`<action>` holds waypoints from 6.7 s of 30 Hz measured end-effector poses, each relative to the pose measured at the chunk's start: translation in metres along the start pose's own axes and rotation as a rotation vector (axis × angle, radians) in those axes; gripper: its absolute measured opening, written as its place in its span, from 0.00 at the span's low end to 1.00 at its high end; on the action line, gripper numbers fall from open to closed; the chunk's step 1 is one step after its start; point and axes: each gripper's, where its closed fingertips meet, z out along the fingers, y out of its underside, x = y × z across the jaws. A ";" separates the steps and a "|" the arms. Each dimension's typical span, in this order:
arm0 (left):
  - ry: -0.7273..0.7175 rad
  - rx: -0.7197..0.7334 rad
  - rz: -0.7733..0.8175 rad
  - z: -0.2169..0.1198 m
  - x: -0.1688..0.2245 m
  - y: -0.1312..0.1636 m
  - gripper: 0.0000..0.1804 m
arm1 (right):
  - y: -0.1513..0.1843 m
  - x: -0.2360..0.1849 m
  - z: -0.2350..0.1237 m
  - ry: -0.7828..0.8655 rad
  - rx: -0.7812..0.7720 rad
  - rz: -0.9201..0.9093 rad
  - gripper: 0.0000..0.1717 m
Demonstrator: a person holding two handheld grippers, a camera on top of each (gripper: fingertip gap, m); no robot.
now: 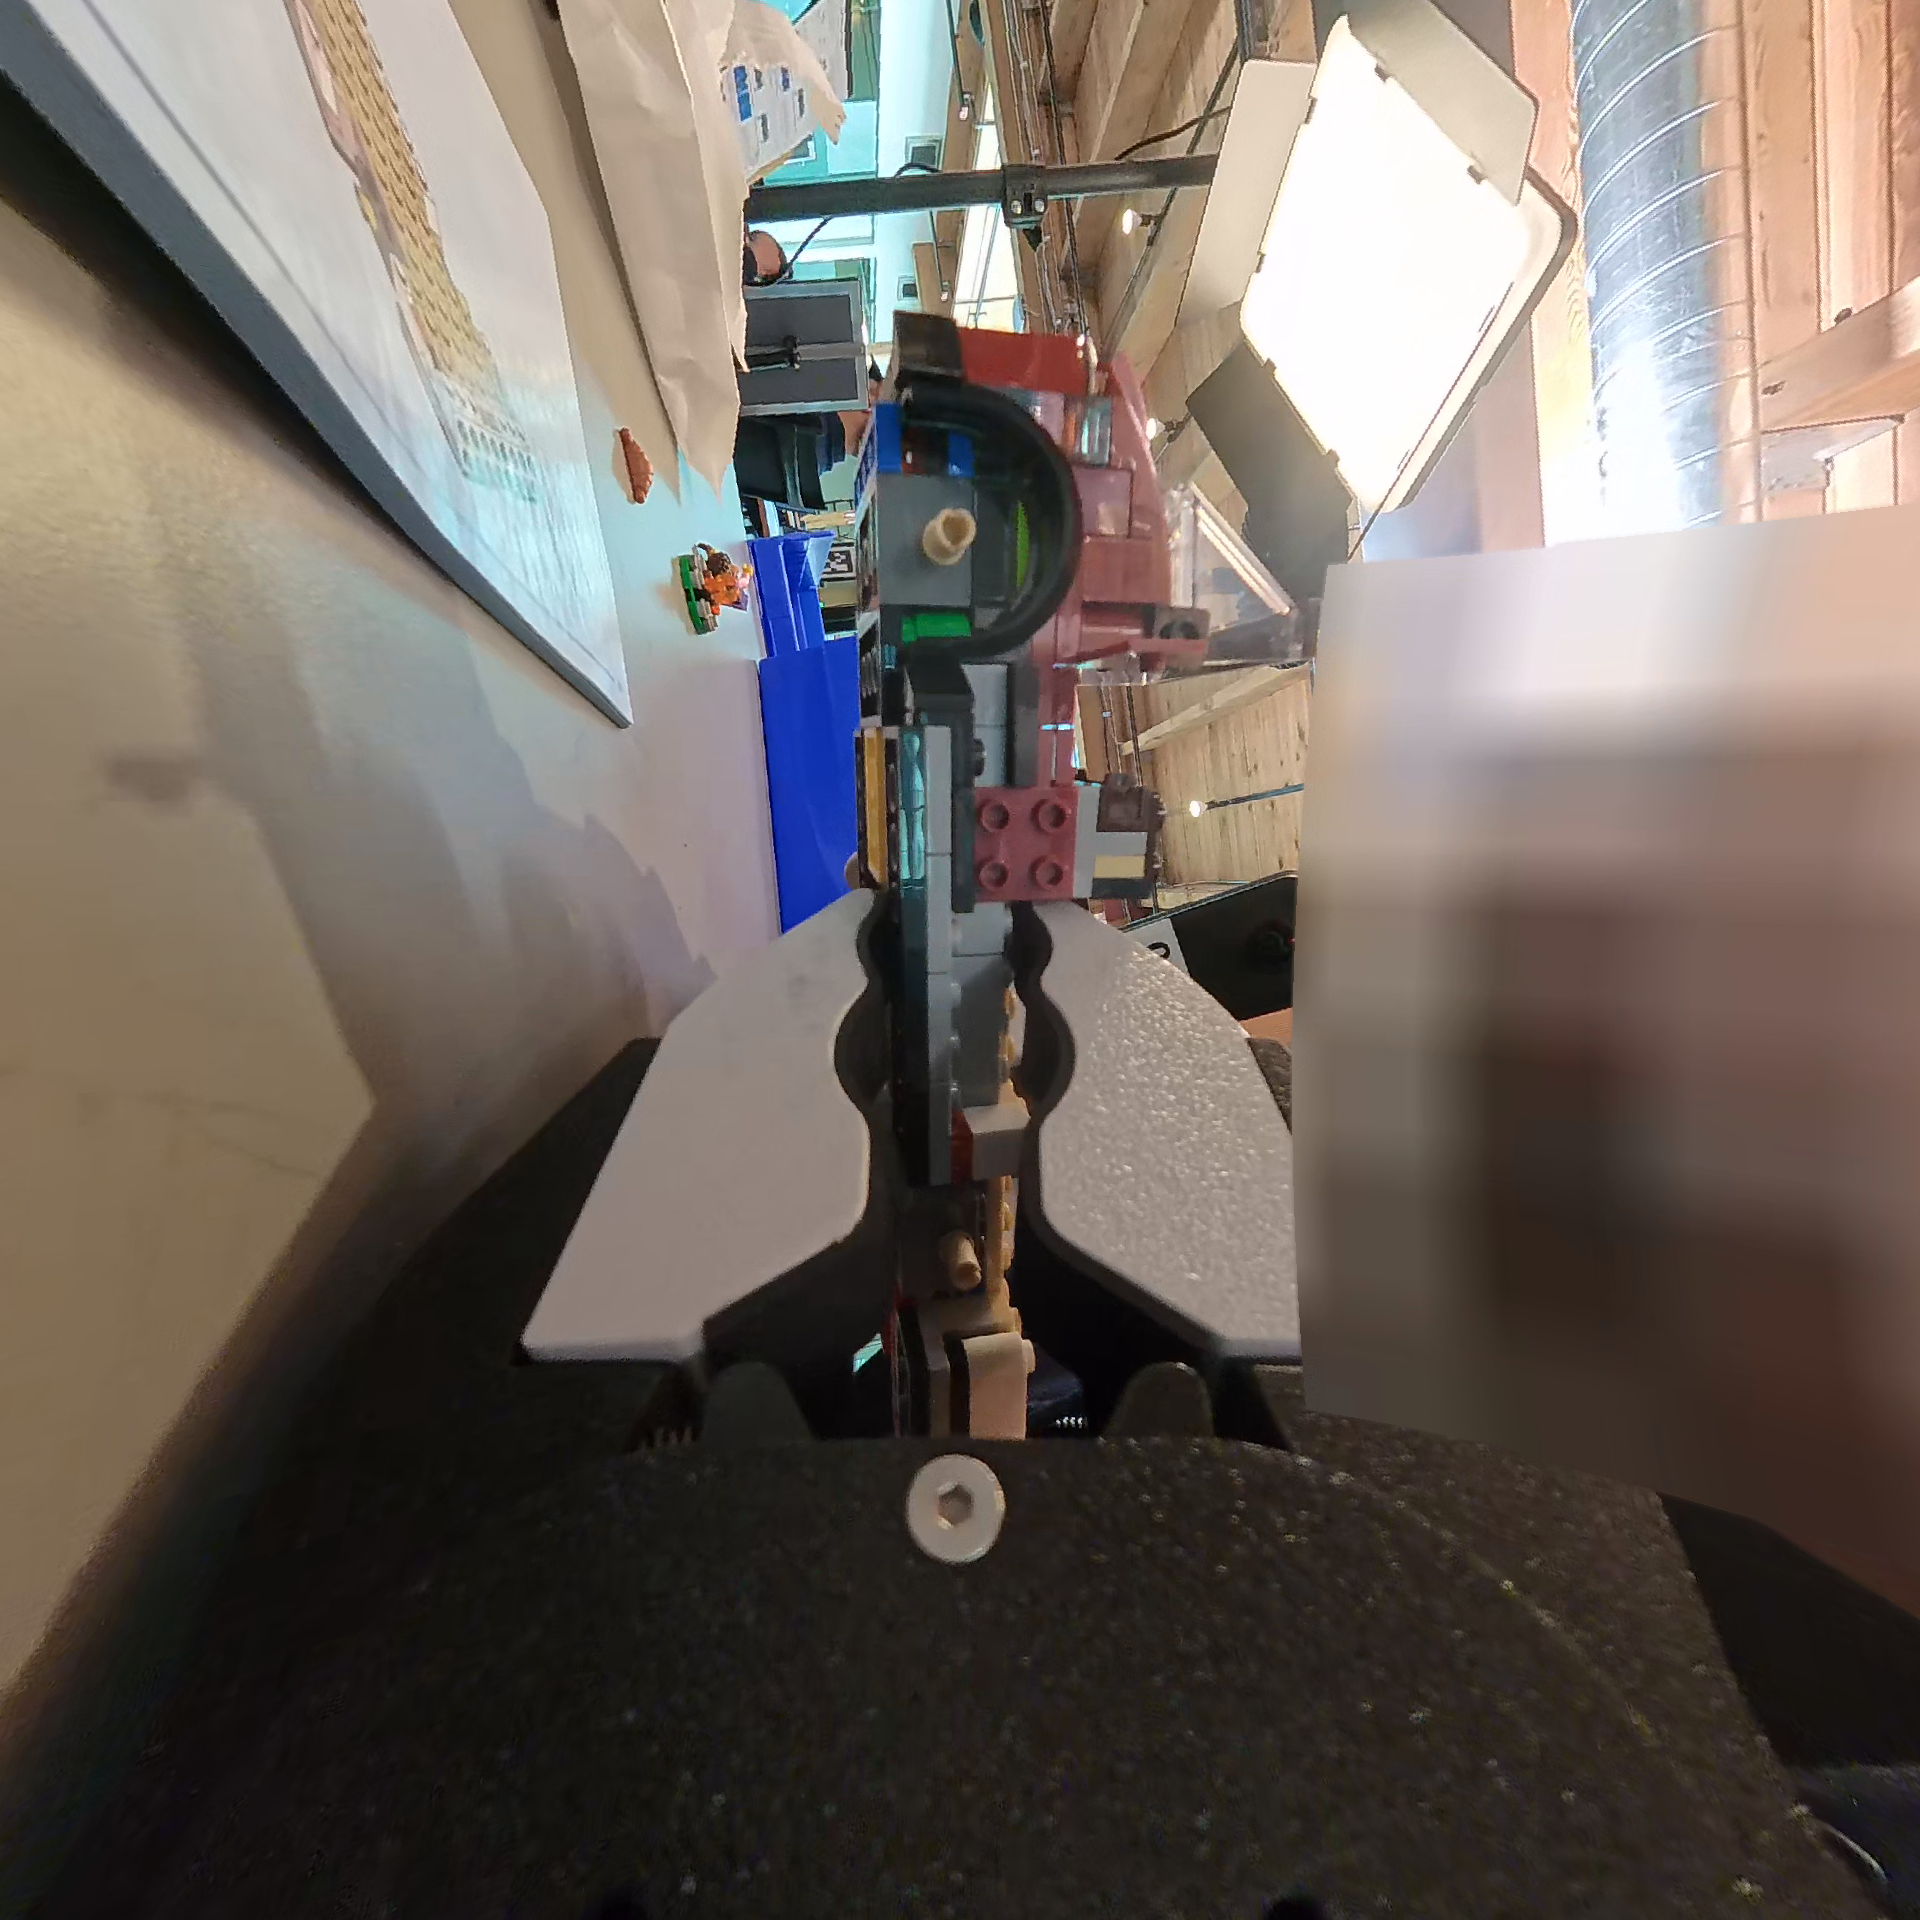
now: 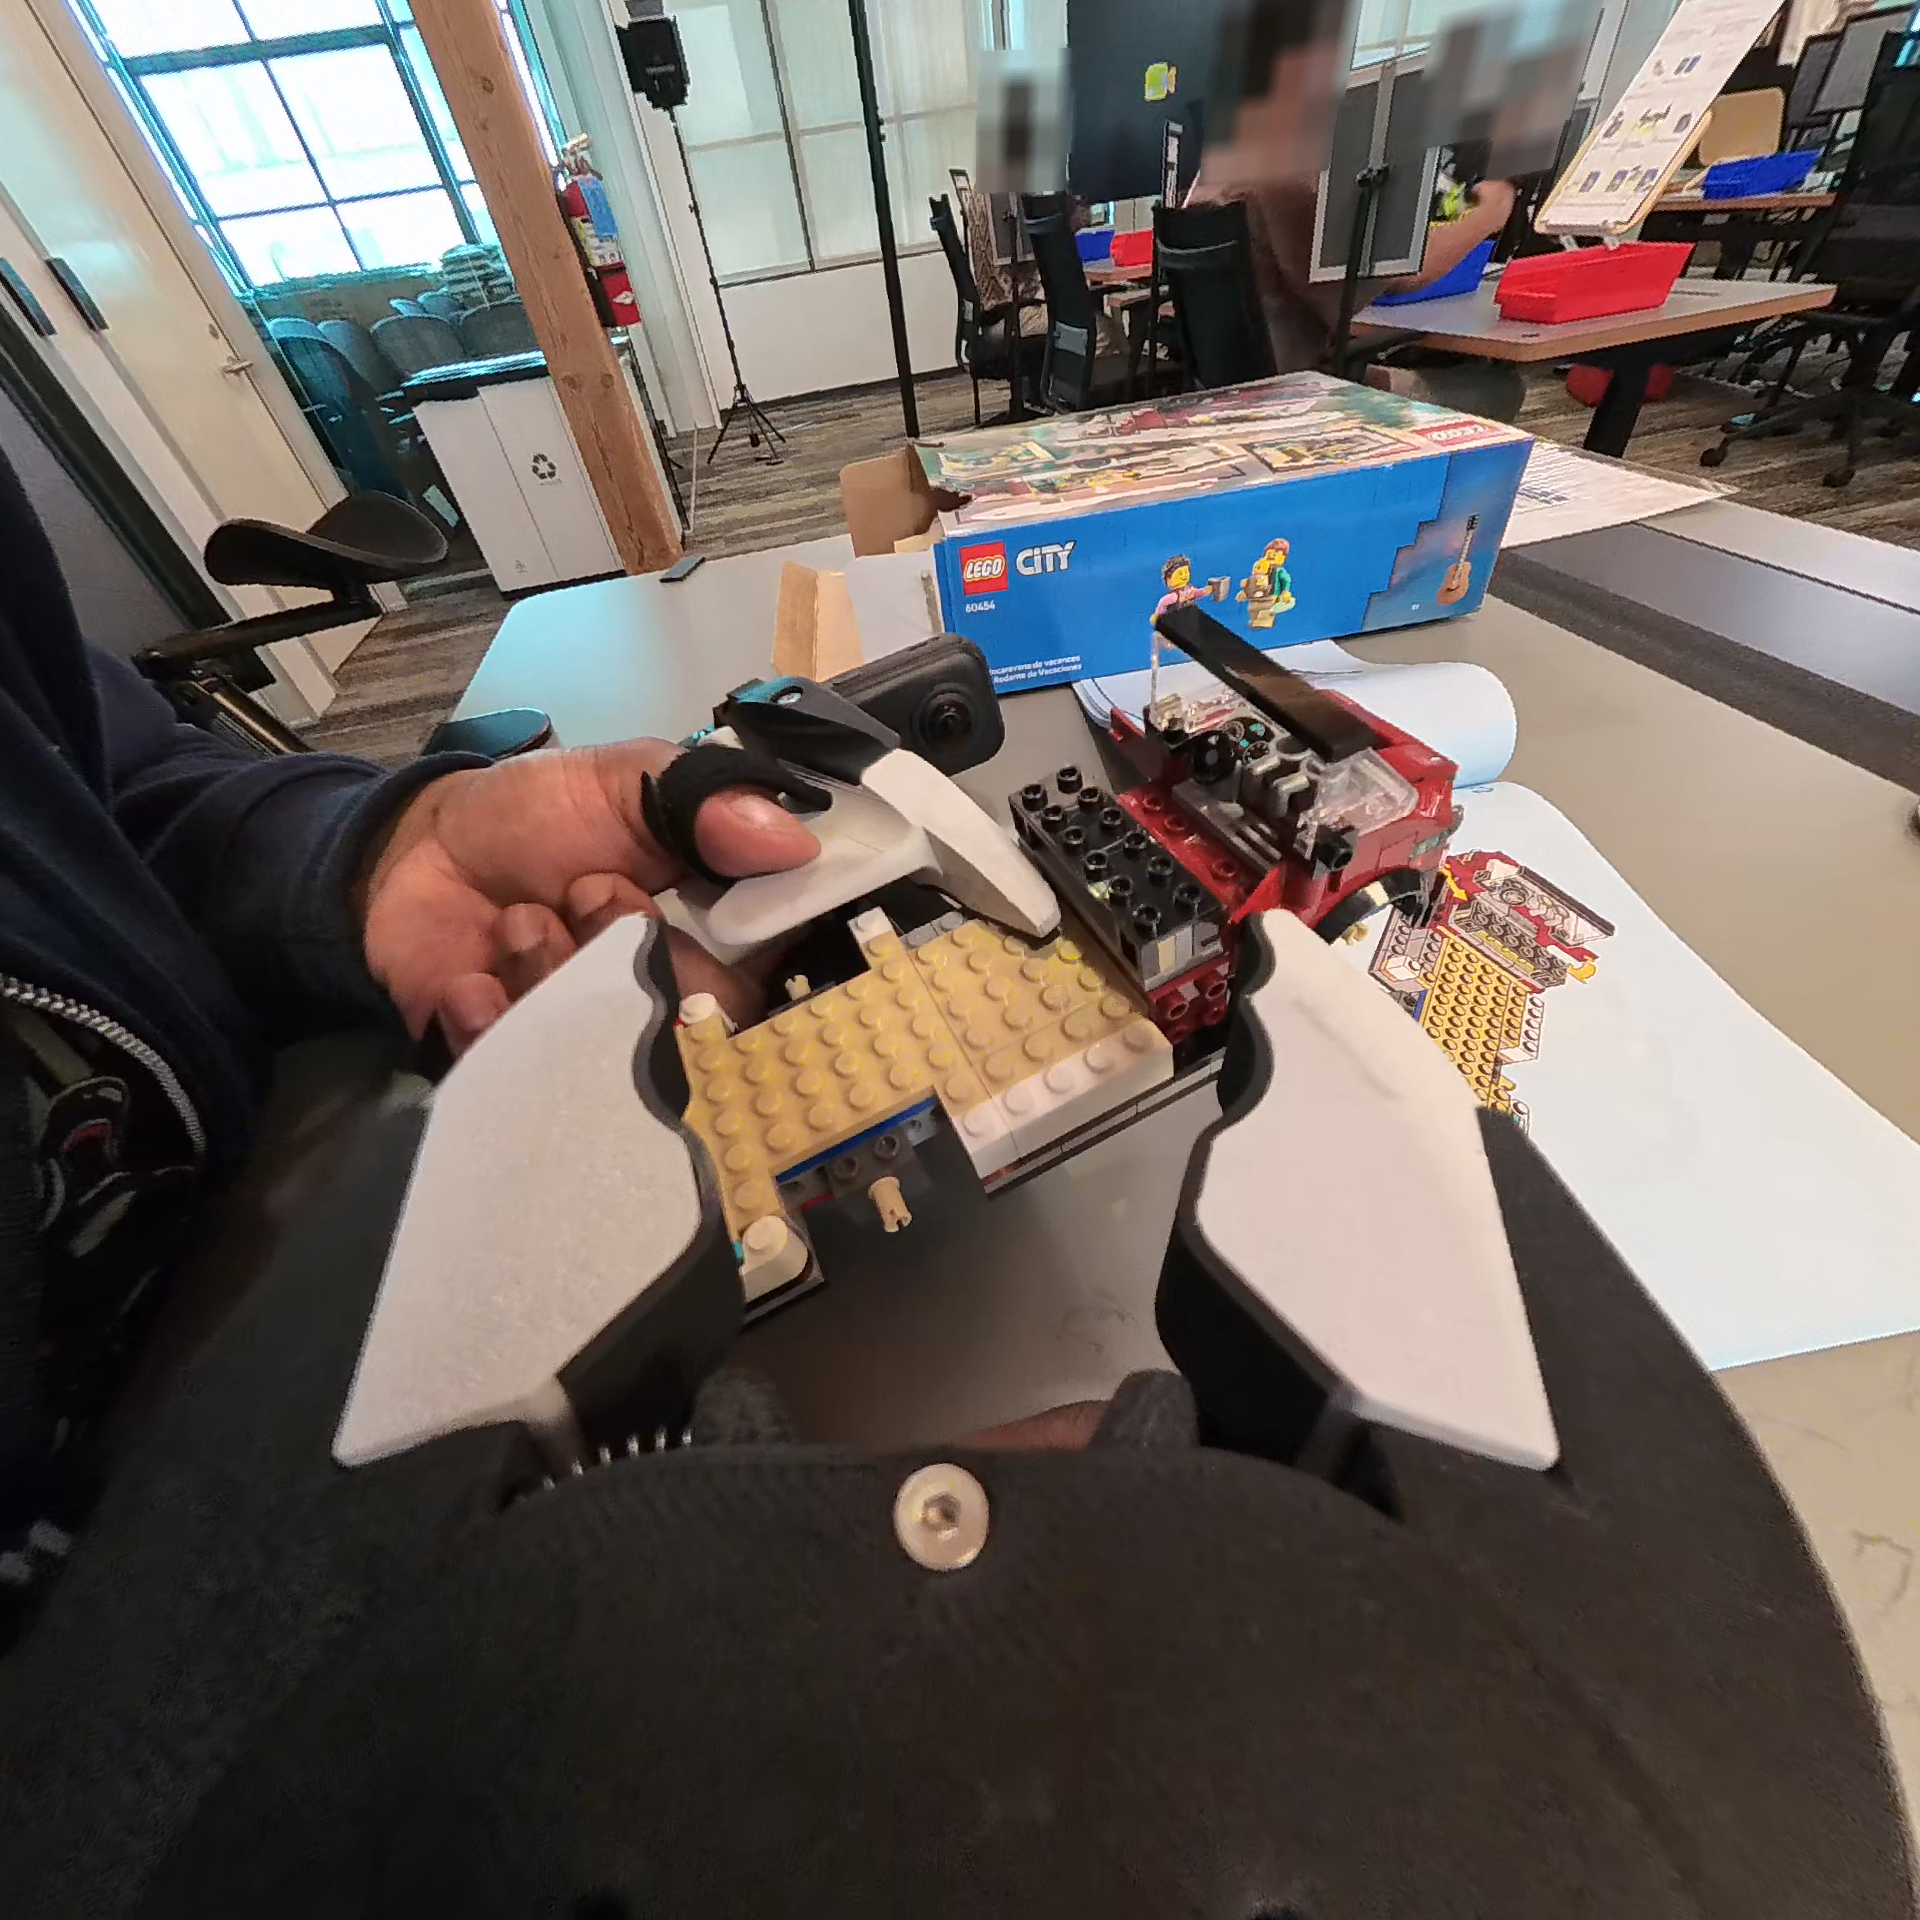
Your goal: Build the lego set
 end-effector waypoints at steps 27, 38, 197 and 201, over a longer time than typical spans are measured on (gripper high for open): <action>-0.014 0.003 0.004 0.000 -0.002 -0.001 0.12 | 0.003 -0.004 0.003 0.000 -0.023 -0.026 0.64; 0.044 0.004 -0.021 -0.002 0.004 -0.003 0.12 | -0.003 -0.002 -0.002 -0.019 0.020 0.016 0.57; -0.535 -0.028 1.487 0.003 0.016 -0.025 0.15 | 0.018 0.031 -0.007 -0.229 0.212 1.286 0.13; -0.544 -0.029 1.500 0.003 0.016 -0.025 0.15 | 0.019 0.031 -0.006 -0.219 0.213 1.289 0.13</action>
